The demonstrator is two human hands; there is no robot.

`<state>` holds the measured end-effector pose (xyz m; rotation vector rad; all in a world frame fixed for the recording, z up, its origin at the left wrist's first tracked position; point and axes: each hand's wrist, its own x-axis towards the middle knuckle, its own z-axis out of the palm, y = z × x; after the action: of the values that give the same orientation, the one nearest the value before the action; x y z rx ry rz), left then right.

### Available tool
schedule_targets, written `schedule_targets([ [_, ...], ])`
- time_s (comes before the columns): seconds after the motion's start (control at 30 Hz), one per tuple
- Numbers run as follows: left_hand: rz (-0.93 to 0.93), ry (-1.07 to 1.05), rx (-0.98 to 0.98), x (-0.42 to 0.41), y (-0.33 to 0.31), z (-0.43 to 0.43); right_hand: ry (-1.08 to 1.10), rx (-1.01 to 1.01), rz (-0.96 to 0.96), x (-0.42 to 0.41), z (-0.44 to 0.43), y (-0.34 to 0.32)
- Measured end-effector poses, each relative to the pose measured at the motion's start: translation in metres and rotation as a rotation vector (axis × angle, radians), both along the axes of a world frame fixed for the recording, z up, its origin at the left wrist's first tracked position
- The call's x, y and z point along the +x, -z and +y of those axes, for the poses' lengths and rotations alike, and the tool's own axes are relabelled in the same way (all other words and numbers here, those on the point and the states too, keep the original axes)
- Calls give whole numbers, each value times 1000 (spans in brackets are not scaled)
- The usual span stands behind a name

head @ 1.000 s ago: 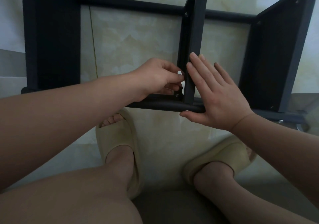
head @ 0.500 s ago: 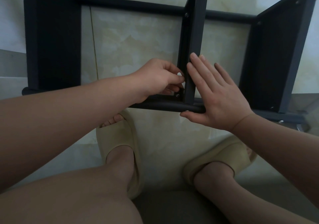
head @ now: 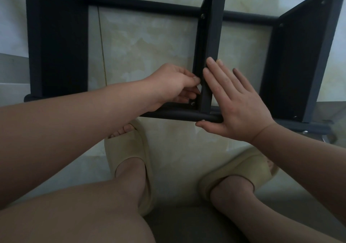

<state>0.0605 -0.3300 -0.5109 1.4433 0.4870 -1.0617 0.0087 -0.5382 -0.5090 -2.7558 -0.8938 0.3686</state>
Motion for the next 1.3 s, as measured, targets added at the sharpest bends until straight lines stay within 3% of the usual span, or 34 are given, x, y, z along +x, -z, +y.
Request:
schedule_targets([
  [1.3, -231, 487, 2, 1, -1, 23, -2, -17, 17, 0, 0, -1],
])
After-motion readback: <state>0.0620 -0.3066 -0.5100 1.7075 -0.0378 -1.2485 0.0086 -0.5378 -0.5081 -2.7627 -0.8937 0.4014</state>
